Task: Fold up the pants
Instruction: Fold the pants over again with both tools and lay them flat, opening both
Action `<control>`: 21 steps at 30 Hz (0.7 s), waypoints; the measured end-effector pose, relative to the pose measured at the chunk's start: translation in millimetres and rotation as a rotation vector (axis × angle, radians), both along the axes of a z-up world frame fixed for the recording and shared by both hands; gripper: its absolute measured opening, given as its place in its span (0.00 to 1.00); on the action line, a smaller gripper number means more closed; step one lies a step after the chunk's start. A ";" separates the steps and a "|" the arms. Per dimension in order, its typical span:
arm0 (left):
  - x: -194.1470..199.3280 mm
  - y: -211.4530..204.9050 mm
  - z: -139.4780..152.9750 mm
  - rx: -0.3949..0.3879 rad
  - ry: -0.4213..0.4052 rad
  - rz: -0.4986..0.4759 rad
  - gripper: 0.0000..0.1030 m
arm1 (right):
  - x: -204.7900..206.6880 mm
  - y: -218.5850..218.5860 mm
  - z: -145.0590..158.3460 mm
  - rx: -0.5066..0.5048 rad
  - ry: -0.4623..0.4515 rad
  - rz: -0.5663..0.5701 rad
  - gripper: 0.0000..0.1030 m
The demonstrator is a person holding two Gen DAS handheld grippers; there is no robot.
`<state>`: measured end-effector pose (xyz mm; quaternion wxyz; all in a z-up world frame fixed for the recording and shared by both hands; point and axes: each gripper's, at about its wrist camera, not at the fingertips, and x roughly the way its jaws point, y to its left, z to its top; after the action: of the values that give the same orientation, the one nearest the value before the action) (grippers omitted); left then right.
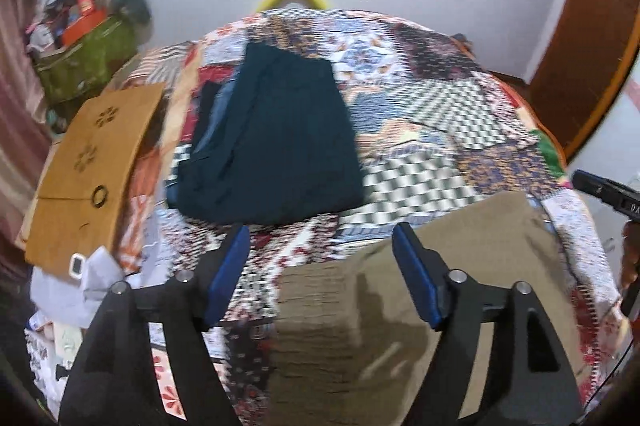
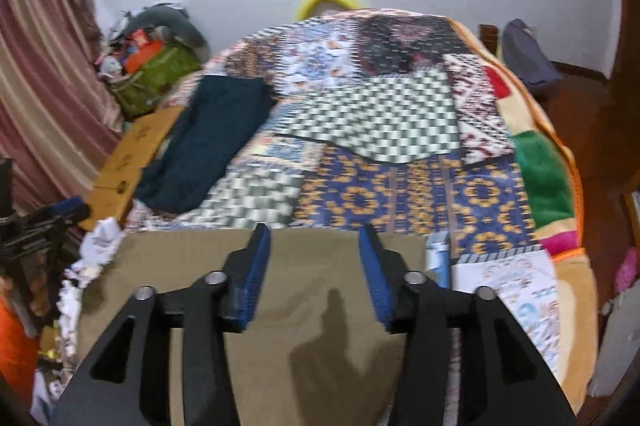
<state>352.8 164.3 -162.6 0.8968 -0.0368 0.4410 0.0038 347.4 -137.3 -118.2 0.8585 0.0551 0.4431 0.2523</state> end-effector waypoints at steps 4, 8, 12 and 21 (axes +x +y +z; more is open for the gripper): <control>14.8 -19.1 -5.4 -0.023 0.045 -0.037 0.78 | -4.0 26.8 -4.4 0.052 0.040 0.056 0.57; 28.2 -33.2 -24.6 -0.030 0.131 -0.074 0.78 | -3.7 59.0 -18.5 0.063 0.096 0.122 0.57; 36.3 -39.4 -52.1 -0.040 0.210 -0.094 0.78 | -6.6 85.9 -36.8 0.023 0.125 0.187 0.57; 21.3 -58.1 -80.5 0.080 0.238 -0.166 0.83 | -39.7 109.7 -79.8 -0.161 0.135 0.341 0.64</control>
<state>374.1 106.2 -243.1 0.8361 0.0362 0.5452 -0.0484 307.7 -27.6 -198.0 0.7734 -0.0725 0.5212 0.3534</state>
